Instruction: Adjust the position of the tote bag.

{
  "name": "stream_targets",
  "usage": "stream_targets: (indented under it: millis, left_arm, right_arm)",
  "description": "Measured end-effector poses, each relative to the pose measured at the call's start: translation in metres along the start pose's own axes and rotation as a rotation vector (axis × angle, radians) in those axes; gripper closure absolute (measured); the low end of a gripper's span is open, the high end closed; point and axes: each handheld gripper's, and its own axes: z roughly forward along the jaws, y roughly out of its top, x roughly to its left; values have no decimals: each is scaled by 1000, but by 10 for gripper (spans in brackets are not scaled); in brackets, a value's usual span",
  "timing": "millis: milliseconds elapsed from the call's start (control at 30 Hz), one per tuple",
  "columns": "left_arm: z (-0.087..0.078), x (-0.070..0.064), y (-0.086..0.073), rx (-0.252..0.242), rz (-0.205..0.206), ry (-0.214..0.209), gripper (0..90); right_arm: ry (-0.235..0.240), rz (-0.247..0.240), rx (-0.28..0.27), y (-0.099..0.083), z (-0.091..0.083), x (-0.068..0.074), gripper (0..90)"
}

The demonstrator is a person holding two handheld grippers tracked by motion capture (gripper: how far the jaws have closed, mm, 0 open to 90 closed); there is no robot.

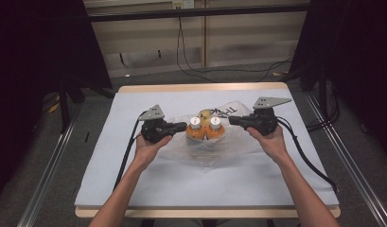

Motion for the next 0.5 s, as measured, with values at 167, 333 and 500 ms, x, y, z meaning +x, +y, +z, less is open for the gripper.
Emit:
stream_targets:
  millis: [167, 333, 500]
  left_arm:
    - [5, 3, -7, 56, 10, 6, 872]
    - [10, 1, -16, 105, 26, 5, 867]
    - [21, 1, -23, 160, 50, 19, 856]
  right_arm:
    - [17, -7, 46, -7, 15, 3, 900]
    - [5, -16, 105, -15, 25, 5, 900]
    - [6, -15, 148, -24, 30, 5, 900]
